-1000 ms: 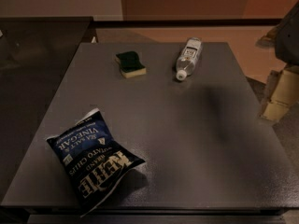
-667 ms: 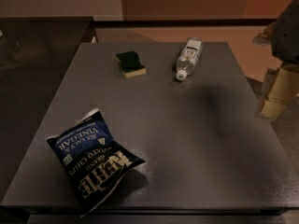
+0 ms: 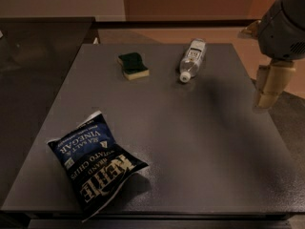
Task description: Place blue plastic bottle upright
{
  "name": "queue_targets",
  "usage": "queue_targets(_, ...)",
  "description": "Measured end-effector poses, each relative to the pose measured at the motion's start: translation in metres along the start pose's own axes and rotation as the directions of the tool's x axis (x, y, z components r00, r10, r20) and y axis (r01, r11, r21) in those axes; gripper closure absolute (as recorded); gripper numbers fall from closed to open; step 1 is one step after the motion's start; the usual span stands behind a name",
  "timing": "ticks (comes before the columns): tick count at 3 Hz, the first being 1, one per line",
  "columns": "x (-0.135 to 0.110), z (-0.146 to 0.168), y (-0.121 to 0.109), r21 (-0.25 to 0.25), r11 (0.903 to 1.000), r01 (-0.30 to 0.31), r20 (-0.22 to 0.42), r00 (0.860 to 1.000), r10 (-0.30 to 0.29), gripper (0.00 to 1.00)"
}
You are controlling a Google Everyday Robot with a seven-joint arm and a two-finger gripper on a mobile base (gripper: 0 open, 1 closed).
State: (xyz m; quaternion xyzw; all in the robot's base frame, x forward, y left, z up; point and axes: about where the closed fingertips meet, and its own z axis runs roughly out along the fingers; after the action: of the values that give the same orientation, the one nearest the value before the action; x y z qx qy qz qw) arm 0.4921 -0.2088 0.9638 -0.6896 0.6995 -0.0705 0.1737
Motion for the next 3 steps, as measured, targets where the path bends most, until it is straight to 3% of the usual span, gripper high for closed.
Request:
queue_targets(1, 0.005, 0.018, -0.027, 0.031, 0.9911, 0.13, 0.02, 0.991, -0.13, 0.0)
queue_targets(2, 0.008, 0.039, -0.058, 0.066, 0.9572, 0.282, 0.043, 0.958, -0.285, 0.0)
queue_targets(3, 0.006, 0.058, -0.085, 0.08, 0.8985, 0.432, 0.046, 0.899, -0.436, 0.0)
